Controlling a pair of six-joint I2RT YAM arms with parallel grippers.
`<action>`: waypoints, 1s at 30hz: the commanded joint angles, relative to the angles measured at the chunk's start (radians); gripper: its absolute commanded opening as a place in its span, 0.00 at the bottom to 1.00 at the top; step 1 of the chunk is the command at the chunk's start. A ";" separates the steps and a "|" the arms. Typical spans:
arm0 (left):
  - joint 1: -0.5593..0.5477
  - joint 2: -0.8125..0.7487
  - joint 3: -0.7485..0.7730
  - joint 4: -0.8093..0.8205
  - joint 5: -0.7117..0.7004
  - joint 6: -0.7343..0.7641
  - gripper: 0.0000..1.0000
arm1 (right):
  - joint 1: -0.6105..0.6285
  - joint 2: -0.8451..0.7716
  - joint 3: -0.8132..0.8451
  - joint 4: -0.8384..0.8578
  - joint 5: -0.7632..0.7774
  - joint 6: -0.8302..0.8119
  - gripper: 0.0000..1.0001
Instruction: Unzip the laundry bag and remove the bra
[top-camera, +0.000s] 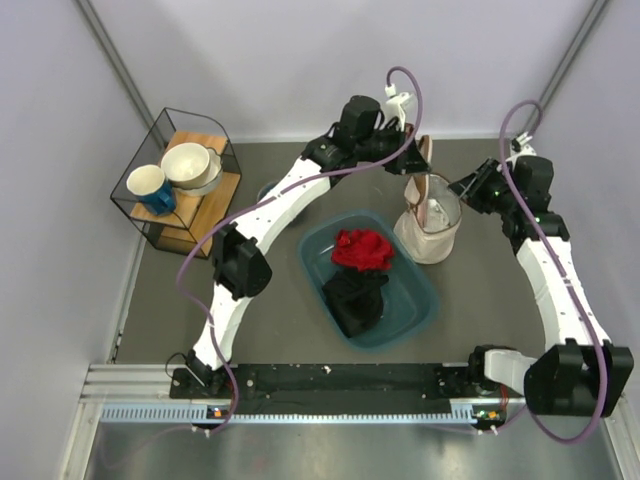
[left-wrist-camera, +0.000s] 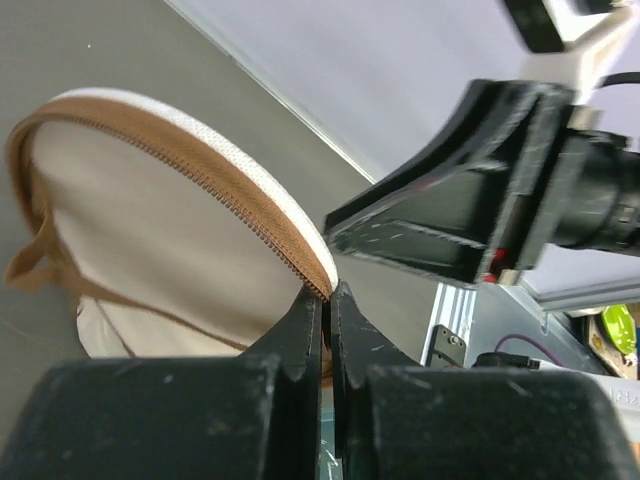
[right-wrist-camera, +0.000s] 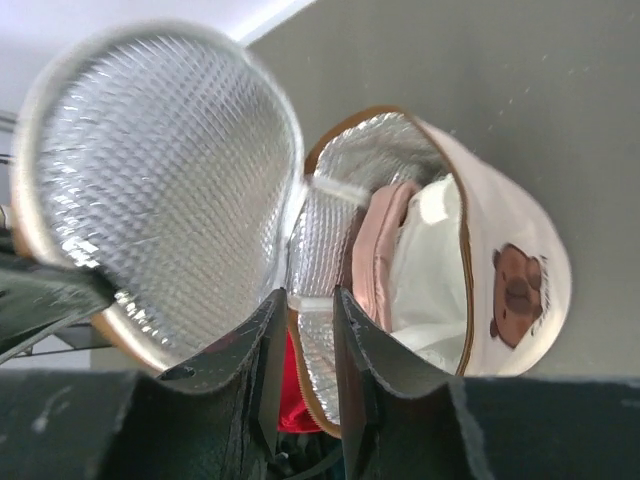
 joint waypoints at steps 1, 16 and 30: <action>-0.015 -0.073 -0.030 0.077 0.004 0.070 0.00 | 0.025 0.097 -0.035 0.116 -0.078 0.042 0.26; -0.017 -0.245 -0.396 0.086 -0.145 0.219 0.00 | 0.074 0.154 -0.179 0.104 0.105 0.051 0.16; -0.020 -0.200 -0.379 0.111 -0.132 0.165 0.00 | 0.157 0.112 -0.055 0.075 0.221 0.009 0.64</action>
